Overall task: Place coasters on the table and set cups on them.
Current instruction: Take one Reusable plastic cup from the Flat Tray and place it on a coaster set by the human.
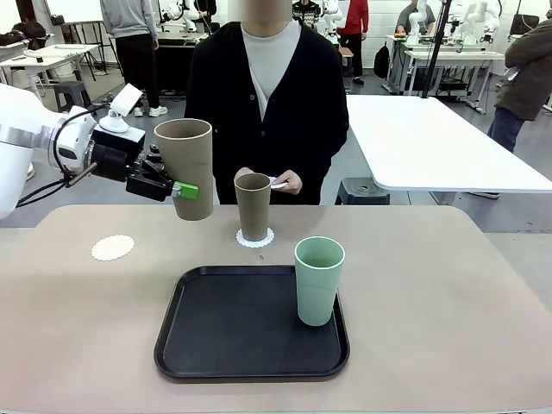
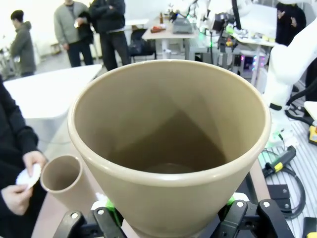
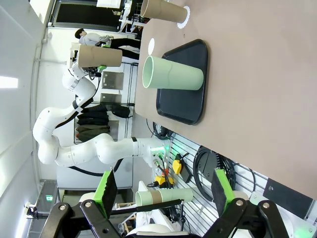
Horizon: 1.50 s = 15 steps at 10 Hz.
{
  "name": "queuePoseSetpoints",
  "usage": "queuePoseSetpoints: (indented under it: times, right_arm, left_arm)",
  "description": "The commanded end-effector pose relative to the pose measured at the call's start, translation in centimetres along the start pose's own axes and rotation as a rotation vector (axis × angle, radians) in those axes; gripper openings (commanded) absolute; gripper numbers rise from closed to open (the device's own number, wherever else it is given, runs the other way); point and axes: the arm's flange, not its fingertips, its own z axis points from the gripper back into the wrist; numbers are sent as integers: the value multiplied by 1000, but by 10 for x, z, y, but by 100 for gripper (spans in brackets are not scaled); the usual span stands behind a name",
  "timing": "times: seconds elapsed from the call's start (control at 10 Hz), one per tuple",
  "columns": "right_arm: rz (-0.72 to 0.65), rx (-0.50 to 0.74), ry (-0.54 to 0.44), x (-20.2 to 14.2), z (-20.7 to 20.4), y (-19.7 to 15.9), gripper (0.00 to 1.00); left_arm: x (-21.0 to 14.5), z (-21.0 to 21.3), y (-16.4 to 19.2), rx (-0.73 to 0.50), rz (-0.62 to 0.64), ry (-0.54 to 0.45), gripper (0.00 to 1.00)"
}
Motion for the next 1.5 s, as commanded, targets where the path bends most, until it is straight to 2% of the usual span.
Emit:
queuePoseSetpoints:
  times: [0.0,0.2,0.3,0.5,0.7,1.0,1.1,1.4]
  right_arm:
    - [18,26,-13,2,0,0,100]
    - [18,26,-13,2,0,0,100]
    - [18,26,-13,2,0,0,100]
    - [18,26,-13,2,0,0,100]
    - [18,26,-13,2,0,0,100]
    - [18,26,-13,2,0,0,100]
    - [18,26,-13,2,0,0,100]
    - [18,26,-13,2,0,0,100]
  left_arm:
    - [2,-1,5,5,3,-11,65]
    - [2,-1,5,5,3,-11,65]
    - [-2,-1,1,-1,4,0,84]
    - [-21,40,41,1,-151,1,84]
    - [-64,112,81,91,-122,-85,84]
    - [-118,183,106,196,-6,-155,84]
    - [-138,197,112,204,71,-139,84]
    - [-174,199,110,209,124,-54,84]
